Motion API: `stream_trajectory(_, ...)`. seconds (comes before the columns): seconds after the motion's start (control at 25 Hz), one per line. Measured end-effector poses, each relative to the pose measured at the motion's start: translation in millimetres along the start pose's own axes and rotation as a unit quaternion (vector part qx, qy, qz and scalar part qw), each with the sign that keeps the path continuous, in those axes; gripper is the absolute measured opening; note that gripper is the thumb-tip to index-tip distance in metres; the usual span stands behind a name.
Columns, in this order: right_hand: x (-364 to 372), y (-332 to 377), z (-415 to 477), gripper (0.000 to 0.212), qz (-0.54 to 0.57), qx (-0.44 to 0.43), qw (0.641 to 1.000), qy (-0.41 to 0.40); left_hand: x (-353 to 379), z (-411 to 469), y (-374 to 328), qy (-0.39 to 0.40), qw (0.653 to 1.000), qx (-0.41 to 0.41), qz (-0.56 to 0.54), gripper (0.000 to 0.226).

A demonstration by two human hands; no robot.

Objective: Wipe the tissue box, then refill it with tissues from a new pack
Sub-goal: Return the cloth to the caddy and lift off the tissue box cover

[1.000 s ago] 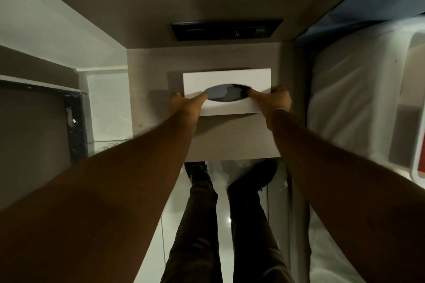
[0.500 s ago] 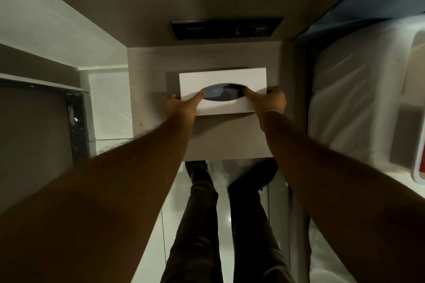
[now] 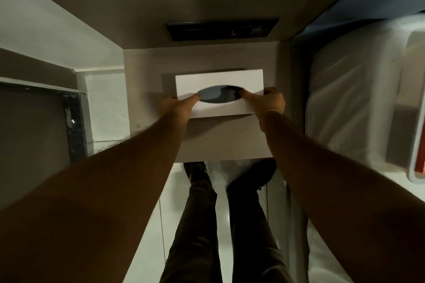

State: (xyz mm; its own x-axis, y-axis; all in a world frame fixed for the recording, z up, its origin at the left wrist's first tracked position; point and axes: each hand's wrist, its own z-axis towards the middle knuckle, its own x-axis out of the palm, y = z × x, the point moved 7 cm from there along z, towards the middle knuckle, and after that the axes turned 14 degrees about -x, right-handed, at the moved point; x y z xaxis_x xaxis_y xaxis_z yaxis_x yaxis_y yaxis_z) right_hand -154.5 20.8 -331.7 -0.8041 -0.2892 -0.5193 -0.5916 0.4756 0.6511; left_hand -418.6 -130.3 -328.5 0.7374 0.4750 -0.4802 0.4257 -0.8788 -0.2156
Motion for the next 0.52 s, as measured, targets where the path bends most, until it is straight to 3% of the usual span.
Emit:
stream_trajectory(0.16,3,-2,3,0.063,0.0,0.002,1.0,0.011,-2,-4,1,-0.01,1.0,-0.001,-0.009,0.051)
stream_trajectory(0.4,6,-2,4,0.06,-0.003,-0.007,1.0,0.016,2,-16,11,-0.024,0.996,-0.012,-0.08,0.063)
stream_trajectory(0.52,6,-2,3,0.054,0.004,-0.009,1.0,0.0,5,-16,7,-0.021,0.998,0.002,-0.062,0.068)
